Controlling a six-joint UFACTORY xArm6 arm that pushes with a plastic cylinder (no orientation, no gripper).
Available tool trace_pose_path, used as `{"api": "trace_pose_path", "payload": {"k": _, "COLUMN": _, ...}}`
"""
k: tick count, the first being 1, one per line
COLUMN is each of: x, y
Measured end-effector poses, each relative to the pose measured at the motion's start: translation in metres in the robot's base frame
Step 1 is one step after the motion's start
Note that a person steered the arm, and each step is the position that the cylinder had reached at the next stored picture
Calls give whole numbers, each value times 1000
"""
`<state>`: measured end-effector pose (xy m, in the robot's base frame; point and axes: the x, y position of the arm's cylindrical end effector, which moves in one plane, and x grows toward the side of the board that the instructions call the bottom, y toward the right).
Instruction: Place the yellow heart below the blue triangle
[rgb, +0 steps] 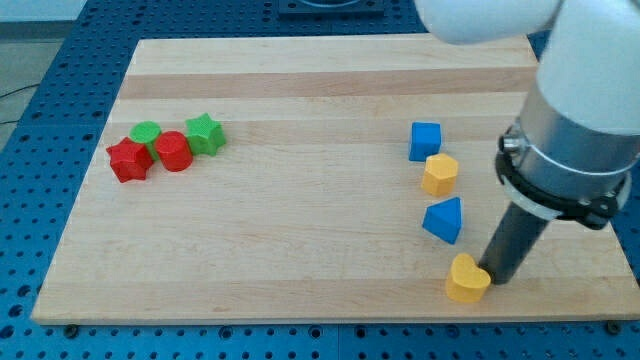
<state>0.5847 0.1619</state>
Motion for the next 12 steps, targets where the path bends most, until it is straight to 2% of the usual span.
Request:
{"api": "trace_pose_path", "payload": {"k": 1, "x": 3, "y": -2}}
{"api": "trace_pose_path", "payload": {"k": 2, "x": 11, "y": -30}}
{"api": "trace_pose_path", "payload": {"k": 3, "x": 20, "y": -29}}
{"api": "trace_pose_path", "payload": {"k": 4, "x": 33, "y": 4}}
{"api": "trace_pose_path", "payload": {"k": 8, "x": 34, "y": -17}}
{"api": "trace_pose_path", "payload": {"k": 10, "x": -2, "y": -13}}
{"api": "trace_pose_path", "payload": {"k": 11, "x": -18, "y": -33}}
{"api": "trace_pose_path", "payload": {"k": 12, "x": -16, "y": -84}}
